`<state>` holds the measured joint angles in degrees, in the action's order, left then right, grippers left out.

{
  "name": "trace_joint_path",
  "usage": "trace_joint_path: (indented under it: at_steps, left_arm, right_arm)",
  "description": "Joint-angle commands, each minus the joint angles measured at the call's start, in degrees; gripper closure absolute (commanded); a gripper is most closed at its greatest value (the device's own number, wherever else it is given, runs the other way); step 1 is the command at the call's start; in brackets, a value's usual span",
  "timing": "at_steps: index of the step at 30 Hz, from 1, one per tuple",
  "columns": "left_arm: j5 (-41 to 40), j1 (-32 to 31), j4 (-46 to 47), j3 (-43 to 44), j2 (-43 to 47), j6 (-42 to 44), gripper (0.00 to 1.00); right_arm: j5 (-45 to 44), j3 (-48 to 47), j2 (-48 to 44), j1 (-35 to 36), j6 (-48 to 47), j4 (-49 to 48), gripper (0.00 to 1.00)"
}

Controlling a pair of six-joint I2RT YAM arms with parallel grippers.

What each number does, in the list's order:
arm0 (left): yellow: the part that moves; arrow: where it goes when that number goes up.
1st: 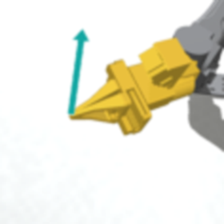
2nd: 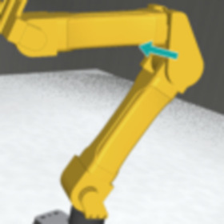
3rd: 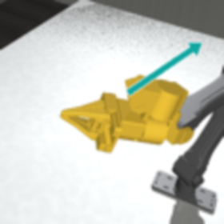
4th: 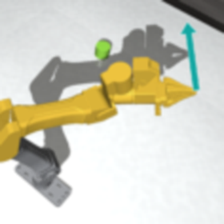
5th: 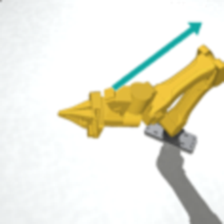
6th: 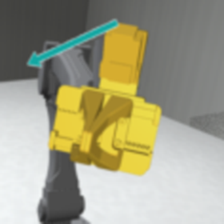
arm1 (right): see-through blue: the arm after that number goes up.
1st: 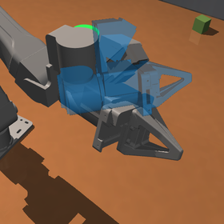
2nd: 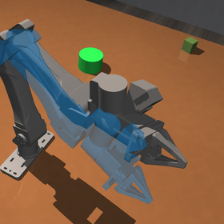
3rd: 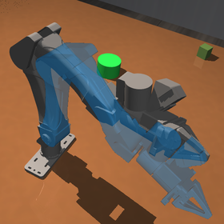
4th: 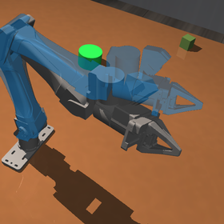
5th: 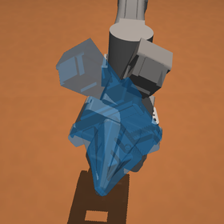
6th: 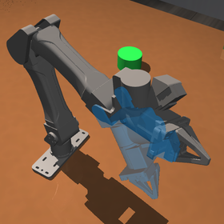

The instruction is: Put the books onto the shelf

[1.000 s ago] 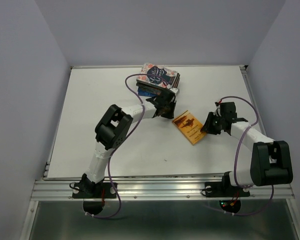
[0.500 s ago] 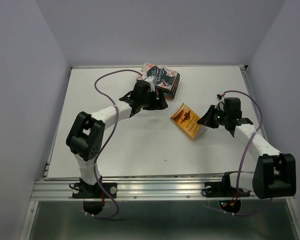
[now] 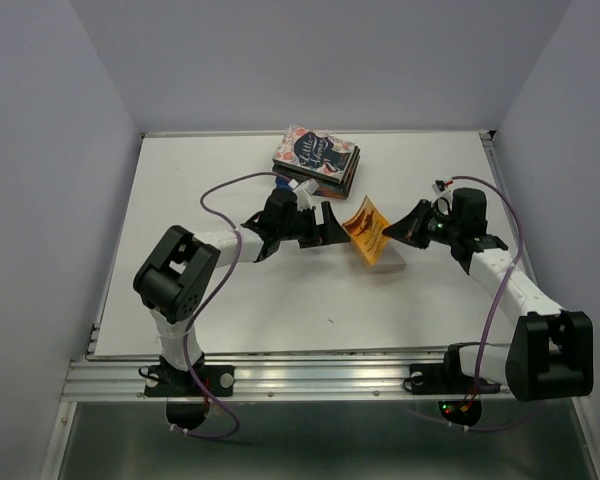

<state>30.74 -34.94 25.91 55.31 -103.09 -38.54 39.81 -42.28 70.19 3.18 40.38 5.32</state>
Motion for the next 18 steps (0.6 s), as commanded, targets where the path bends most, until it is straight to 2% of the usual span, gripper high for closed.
trace_joint_path:
  at_steps: [1, 11, 18]
  left_arm:
    - [4.6, -0.6, 11.7, 0.2, -1.8, -6.9, 0.01]
    - [6.2, -1.9, 14.3, 2.0, -7.2, -11.6, 0.01]
    - [5.8, -3.0, 17.9, 2.3, -9.7, -19.5, 0.02]
  right_arm:
    - [4.0, -1.1, -1.0, 0.1, 4.0, -4.7, 0.99]
    - [4.0, 0.7, -0.8, 0.1, 8.8, -9.9, 0.99]
    - [5.2, 2.8, -1.4, 0.1, 10.1, -10.9, 0.99]
